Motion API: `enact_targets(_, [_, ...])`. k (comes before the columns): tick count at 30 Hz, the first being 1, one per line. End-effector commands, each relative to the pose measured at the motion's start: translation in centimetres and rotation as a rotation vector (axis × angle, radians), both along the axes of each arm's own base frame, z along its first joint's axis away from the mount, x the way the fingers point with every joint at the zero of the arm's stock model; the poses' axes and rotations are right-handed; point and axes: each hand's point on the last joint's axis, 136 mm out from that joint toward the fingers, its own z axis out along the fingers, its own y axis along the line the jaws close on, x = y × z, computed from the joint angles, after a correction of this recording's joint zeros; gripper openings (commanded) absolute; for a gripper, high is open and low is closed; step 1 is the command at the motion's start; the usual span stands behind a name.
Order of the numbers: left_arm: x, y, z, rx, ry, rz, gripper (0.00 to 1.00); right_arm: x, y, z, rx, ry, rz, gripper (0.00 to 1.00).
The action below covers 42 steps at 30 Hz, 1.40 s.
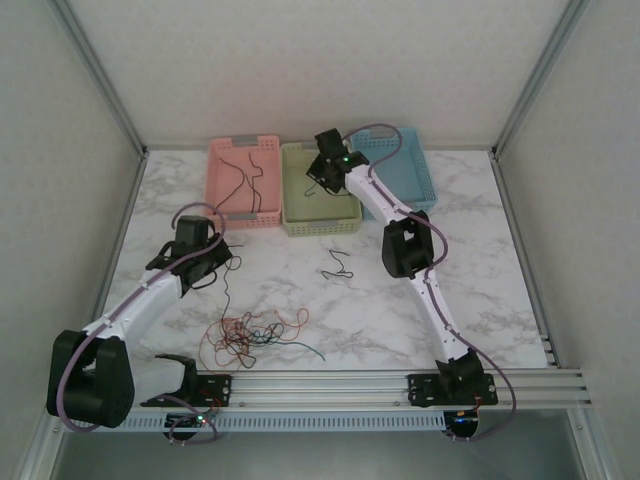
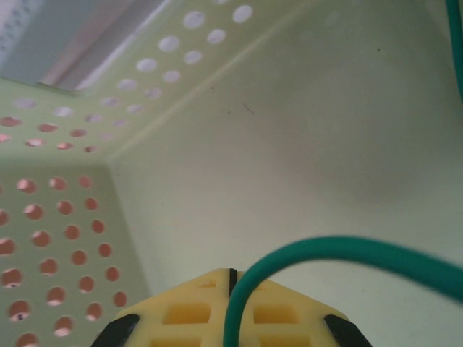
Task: Untangle the cables
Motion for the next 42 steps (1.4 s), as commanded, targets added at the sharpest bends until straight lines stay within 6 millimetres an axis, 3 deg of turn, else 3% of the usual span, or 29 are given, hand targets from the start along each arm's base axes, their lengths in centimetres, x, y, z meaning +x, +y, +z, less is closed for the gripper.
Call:
enact_targets(1, [0.8, -0.4, 1.0, -0.022, -0.023, -0.018, 0.00, -0.1, -0.5, -1.5, -0.073, 0.002, 0.016, 0.00])
enact_targets(8, [0.7, -0.4, 1.1, -0.028, -0.025, -0.014, 0.00, -1.3, 1.0, 0.2, -0.025, 0.019, 0.061, 0.03])
enact_targets(12, [1.0, -0.7, 1.3, -0.044, -0.032, -0.016, 0.00, -2.8, 1.8, 3.0, -0.012, 0.013, 0.118, 0.40])
enact_targets(14, [1.1, -0.8, 1.3, -0.045, -0.026, -0.024, 0.00, -3.6, 1.6, 4.3, -0.027, 0.008, 0.131, 0.49])
enact_targets(18, [1.3, -1.0, 1.8, -0.054, -0.027, -0.032, 0.00, -5.2, 1.0, 7.6, -0.057, -0.050, 0.157, 0.55])
enact_targets(23, [1.4, -1.5, 2.2, -0.077, -0.023, -0.046, 0.00, -7.9, 0.5, 11.1, -0.082, -0.094, 0.216, 0.57])
enact_targets(27, [1.4, -1.7, 1.9, -0.082, -0.010, -0.048, 0.00, -9.7, -0.7, 12.6, -0.102, -0.131, 0.223, 0.58])
enact_targets(30, [1.5, -1.7, 1.9, -0.088, -0.011, -0.044, 0.00, -10.2, -1.5, 12.3, -0.131, -0.126, 0.230, 0.58])
enact_targets(35, [1.5, -1.8, 2.6, -0.095, -0.025, -0.045, 0.00, -11.3, -0.7, 13.1, -0.081, -0.153, 0.299, 0.55])
enact_targets(39, [1.1, -1.8, 2.8, -0.098, -0.025, -0.051, 0.00, -14.2, -0.5, 14.5, -0.057, -0.188, 0.408, 0.54])
enact_targets(42, [0.7, -1.9, 3.0, -0.101, -0.028, -0.063, 0.00, -17.4, -2.4, 14.0, -0.101, -0.199, 0.467, 0.55])
